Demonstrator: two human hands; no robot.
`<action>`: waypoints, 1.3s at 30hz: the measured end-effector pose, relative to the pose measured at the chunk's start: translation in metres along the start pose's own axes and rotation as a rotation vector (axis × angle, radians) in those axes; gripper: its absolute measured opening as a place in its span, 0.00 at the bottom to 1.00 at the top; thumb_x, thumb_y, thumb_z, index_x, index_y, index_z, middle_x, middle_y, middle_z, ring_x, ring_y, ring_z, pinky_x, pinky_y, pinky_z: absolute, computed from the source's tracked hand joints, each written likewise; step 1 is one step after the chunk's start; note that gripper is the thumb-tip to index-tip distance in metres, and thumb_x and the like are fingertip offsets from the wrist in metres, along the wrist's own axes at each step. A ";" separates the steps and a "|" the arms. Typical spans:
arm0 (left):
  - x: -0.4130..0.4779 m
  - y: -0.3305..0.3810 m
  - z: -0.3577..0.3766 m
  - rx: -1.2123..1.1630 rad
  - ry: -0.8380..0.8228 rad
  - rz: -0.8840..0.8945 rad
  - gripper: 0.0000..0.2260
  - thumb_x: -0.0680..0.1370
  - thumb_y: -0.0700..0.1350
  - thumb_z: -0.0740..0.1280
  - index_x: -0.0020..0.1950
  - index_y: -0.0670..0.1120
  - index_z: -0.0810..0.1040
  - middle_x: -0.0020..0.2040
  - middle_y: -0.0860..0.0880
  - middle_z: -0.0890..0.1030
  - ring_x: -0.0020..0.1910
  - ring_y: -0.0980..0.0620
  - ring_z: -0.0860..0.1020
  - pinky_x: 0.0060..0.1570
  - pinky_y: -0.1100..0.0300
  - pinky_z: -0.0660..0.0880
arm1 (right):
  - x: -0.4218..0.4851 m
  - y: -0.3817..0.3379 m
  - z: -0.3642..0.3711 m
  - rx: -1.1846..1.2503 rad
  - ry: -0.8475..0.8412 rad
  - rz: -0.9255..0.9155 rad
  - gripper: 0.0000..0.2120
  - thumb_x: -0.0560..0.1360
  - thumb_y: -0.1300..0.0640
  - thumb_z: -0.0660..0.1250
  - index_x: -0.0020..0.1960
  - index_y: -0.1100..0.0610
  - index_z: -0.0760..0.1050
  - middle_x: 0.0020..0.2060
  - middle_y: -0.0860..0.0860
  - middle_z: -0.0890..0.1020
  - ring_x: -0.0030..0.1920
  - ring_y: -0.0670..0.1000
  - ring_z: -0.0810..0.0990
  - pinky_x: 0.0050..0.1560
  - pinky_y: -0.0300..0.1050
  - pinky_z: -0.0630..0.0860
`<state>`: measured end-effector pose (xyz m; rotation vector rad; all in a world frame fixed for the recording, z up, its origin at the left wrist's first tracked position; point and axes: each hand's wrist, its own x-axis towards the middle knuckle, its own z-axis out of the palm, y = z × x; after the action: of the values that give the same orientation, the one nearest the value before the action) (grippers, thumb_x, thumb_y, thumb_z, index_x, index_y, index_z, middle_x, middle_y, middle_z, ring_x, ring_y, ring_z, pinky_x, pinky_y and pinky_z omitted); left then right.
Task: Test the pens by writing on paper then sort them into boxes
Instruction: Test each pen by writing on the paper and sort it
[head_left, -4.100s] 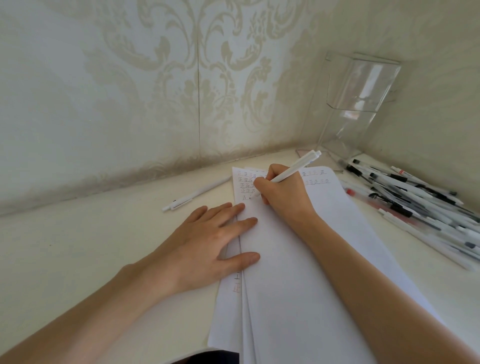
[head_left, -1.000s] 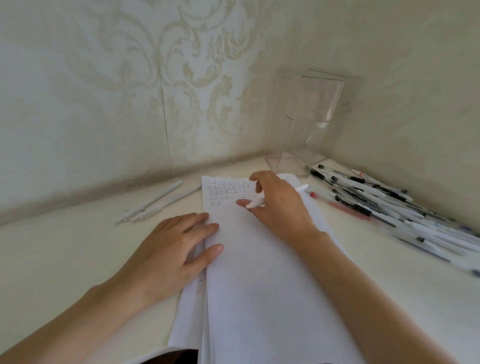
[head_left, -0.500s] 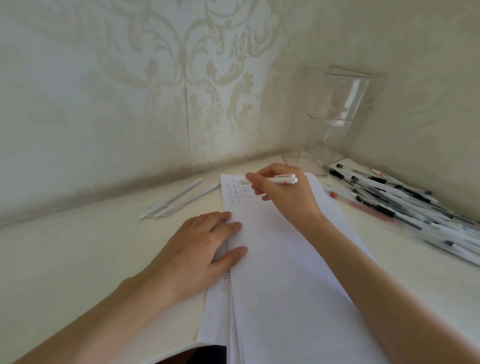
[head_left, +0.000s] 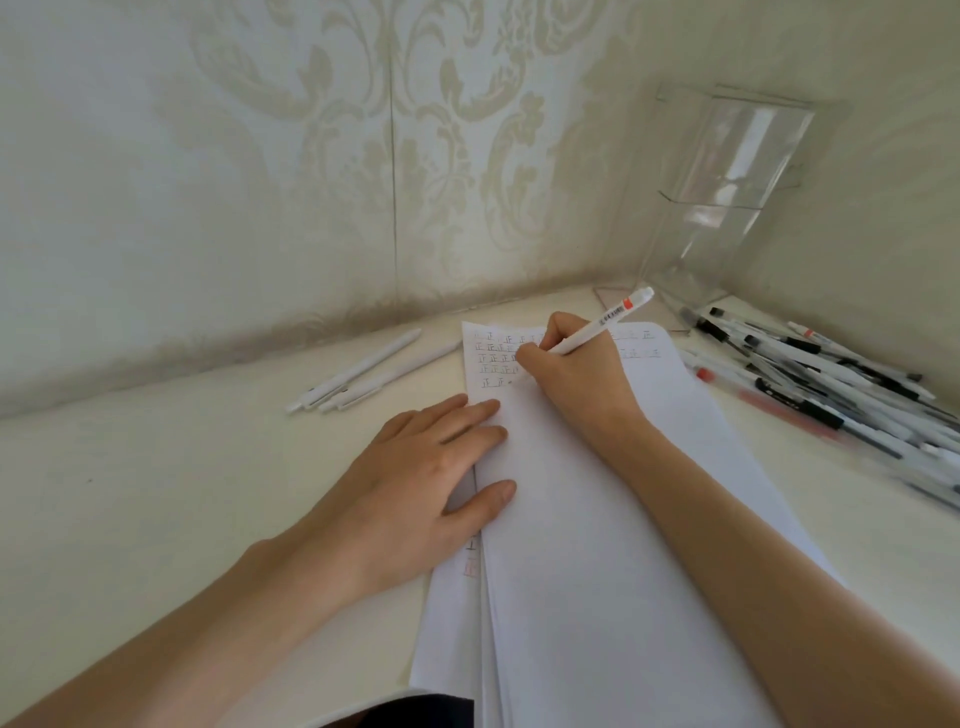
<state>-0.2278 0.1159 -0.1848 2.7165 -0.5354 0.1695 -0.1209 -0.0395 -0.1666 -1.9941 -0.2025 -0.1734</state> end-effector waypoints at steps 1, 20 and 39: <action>0.000 0.000 0.001 -0.011 -0.020 -0.008 0.34 0.69 0.68 0.39 0.72 0.58 0.59 0.74 0.63 0.53 0.73 0.63 0.47 0.69 0.66 0.44 | -0.001 0.000 0.000 0.008 -0.005 -0.002 0.12 0.70 0.62 0.66 0.34 0.57 0.63 0.26 0.50 0.67 0.24 0.43 0.62 0.24 0.33 0.59; 0.000 0.001 0.001 0.033 -0.068 -0.021 0.35 0.69 0.67 0.36 0.73 0.58 0.55 0.75 0.62 0.52 0.72 0.63 0.47 0.72 0.61 0.45 | -0.001 0.002 0.000 0.007 -0.008 0.010 0.13 0.70 0.62 0.64 0.34 0.55 0.61 0.28 0.54 0.65 0.31 0.50 0.63 0.25 0.38 0.58; 0.000 0.000 0.002 0.038 -0.068 -0.010 0.34 0.70 0.67 0.36 0.73 0.57 0.55 0.75 0.61 0.52 0.73 0.62 0.47 0.72 0.61 0.46 | -0.004 -0.001 0.000 0.010 -0.045 0.014 0.12 0.70 0.62 0.65 0.34 0.56 0.62 0.27 0.53 0.67 0.25 0.45 0.63 0.25 0.36 0.60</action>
<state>-0.2278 0.1155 -0.1863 2.7697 -0.5433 0.0857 -0.1249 -0.0390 -0.1666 -1.9905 -0.2173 -0.1183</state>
